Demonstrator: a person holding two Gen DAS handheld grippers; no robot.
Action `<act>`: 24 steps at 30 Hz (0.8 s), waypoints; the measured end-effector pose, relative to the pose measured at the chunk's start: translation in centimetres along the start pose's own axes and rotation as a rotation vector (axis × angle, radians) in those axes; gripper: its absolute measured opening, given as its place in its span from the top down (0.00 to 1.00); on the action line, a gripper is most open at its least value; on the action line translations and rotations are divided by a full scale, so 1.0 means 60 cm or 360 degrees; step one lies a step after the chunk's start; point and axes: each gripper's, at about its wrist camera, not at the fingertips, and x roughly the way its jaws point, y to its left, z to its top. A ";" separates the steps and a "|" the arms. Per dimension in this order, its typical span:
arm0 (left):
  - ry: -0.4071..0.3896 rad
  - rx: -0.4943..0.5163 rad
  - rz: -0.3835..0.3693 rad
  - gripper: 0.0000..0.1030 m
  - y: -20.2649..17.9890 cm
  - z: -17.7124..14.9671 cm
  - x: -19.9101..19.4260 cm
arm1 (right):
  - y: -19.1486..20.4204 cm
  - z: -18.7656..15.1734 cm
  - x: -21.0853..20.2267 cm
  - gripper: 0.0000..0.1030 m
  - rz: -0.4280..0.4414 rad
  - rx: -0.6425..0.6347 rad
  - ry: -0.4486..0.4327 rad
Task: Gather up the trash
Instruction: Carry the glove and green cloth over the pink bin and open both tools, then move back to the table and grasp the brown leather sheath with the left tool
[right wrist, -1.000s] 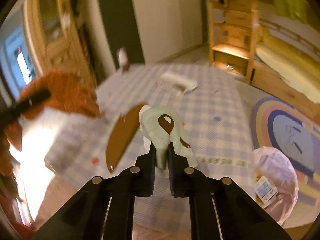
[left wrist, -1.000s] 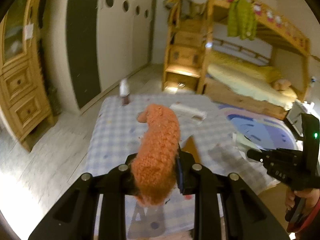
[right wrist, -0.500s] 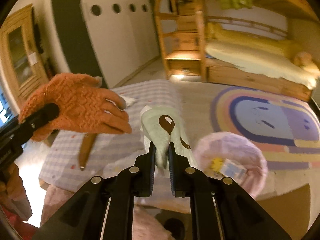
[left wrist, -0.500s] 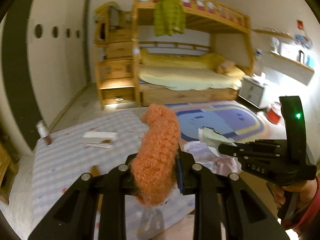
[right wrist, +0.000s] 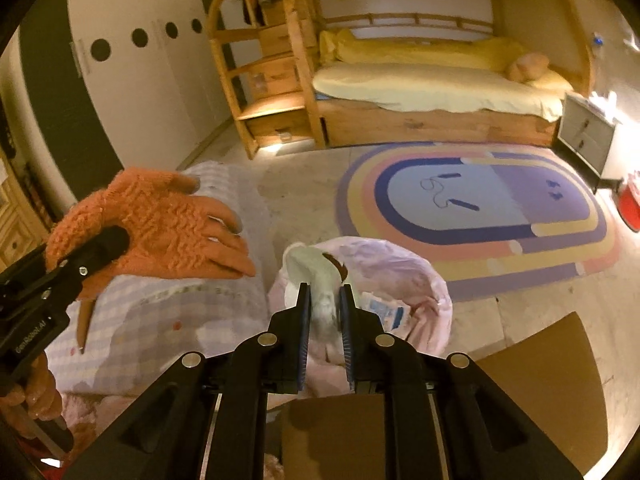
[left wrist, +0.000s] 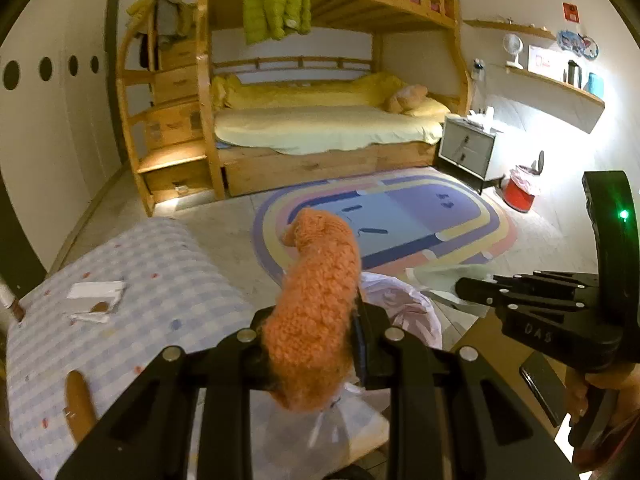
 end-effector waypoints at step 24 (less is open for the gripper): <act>0.0083 -0.0164 0.0166 0.42 0.070 -0.016 0.006 | -0.036 0.024 0.045 0.57 0.0059 0.0163 0.0053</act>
